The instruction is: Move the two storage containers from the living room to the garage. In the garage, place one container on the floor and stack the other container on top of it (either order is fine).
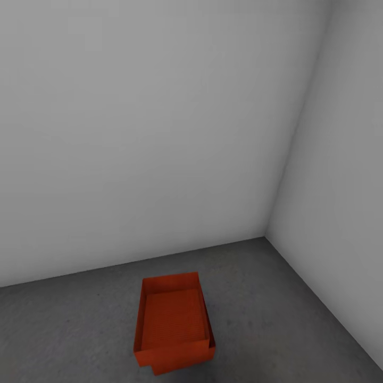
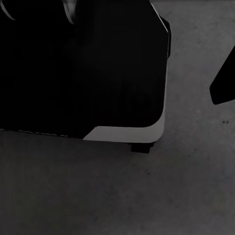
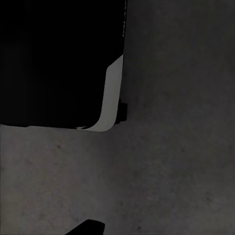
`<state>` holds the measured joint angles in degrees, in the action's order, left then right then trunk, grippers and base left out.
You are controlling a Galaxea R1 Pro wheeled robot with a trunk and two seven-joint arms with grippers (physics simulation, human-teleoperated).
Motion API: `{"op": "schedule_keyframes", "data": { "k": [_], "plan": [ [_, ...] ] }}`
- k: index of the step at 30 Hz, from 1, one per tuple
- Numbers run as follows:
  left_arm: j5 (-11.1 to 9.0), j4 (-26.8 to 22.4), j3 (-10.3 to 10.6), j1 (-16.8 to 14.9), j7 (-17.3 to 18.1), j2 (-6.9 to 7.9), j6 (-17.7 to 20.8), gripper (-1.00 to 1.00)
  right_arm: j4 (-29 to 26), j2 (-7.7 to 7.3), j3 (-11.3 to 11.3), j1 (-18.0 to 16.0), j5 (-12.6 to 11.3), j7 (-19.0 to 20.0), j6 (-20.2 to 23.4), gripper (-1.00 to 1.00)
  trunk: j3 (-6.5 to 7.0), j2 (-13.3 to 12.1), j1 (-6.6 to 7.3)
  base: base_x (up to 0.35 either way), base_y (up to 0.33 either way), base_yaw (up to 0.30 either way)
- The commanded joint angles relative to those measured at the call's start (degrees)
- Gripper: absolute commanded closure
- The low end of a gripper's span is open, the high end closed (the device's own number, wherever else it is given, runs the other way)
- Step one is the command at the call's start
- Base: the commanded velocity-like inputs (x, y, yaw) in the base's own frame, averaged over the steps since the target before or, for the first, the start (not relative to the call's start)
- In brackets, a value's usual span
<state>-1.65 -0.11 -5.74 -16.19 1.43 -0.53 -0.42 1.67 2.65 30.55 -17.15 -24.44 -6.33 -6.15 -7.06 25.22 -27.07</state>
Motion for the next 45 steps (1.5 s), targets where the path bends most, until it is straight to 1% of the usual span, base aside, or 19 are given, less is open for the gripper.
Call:
{"op": "schedule_keyframes", "data": {
  "k": [1,16,23,37,45],
  "plan": [
    [-0.18,0.01,-0.42,0.08,0.15,-0.02,-0.08,-1.0,0.18,0.06,0.48,-0.08,-0.52,-0.07,-0.26,-1.0,-0.11,0.11,-0.03,0.0,0.0,0.0],
    [0.33,-0.26,-0.27,0.28,0.16,0.29,-0.24,-1.0,0.13,0.08,0.56,-0.08,-0.33,0.03,-0.41,-1.0,-0.11,0.11,-0.03,0.0,0.0,0.0],
    [0.45,-0.32,-0.13,0.29,0.15,0.73,-0.21,-1.0,0.15,0.06,0.57,-0.08,-0.31,0.28,-0.36,-1.0,-0.11,0.11,-0.03,0.0,0.0,0.0],
    [0.51,-0.33,-0.12,0.29,0.15,0.79,-0.23,-1.0,0.15,0.25,0.57,-0.08,-0.36,-0.09,-0.22,-1.0,-0.11,0.11,-0.03,0.0,0.0,0.0],
    [0.51,-0.33,-0.13,0.29,0.15,0.79,-0.22,-1.0,0.1,-0.47,0.56,-0.08,-0.32,-0.01,-0.86,-1.0,-0.11,0.11,-0.03,0.0,0.0,0.0]
  ]
}}
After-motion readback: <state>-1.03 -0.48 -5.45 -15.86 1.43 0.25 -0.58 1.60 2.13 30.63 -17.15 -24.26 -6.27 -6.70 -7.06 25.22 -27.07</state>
